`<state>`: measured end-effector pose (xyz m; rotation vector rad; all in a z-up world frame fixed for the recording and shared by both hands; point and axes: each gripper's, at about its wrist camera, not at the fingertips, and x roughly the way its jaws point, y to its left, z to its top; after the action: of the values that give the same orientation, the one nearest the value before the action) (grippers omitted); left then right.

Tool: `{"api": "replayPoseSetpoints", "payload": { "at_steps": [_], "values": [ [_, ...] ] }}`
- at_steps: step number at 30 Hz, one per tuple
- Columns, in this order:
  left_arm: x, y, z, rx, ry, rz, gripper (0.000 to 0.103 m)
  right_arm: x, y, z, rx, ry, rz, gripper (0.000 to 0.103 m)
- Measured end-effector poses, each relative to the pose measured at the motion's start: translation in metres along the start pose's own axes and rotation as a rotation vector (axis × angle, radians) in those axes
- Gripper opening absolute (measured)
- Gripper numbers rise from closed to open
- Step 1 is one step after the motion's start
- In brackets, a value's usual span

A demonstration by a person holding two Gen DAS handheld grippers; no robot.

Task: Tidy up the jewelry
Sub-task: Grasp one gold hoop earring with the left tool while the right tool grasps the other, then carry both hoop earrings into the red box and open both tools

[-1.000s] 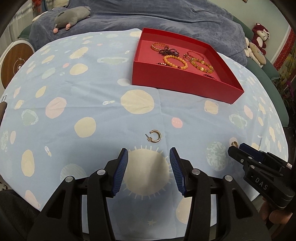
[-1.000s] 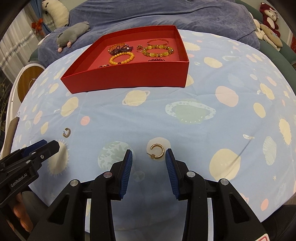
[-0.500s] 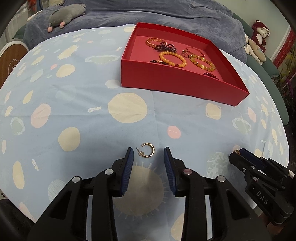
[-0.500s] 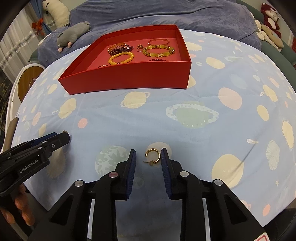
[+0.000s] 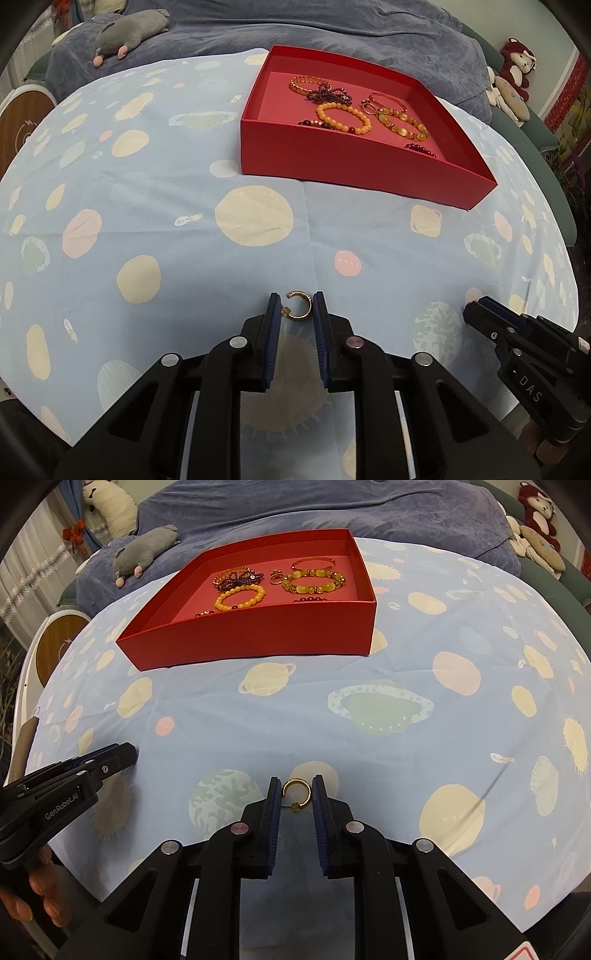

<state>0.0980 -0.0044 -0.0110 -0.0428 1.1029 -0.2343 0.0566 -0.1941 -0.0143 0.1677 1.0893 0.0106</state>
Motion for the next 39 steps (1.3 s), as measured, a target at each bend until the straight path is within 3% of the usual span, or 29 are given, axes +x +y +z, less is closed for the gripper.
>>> {"api": "replayPoseSetpoints", "payload": {
  "at_steps": [10, 16, 29, 39],
  "values": [
    [-0.026, -0.006, -0.001, -0.009, -0.020, -0.031, 0.017, -0.026, 0.004, 0.001, 0.009, -0.039, 0.026, 0.016],
    [-0.050, -0.018, 0.014, 0.007, -0.051, -0.065, 0.017, -0.053, 0.012, 0.017, 0.007, -0.096, 0.059, 0.016],
    [-0.078, -0.045, 0.090, 0.055, -0.151, -0.107, 0.017, -0.077, 0.020, 0.094, -0.029, -0.214, 0.083, 0.016],
    [-0.038, -0.052, 0.148, 0.080, -0.150, -0.076, 0.017, -0.038, 0.014, 0.153, -0.028, -0.208, 0.068, 0.016]
  ]
}}
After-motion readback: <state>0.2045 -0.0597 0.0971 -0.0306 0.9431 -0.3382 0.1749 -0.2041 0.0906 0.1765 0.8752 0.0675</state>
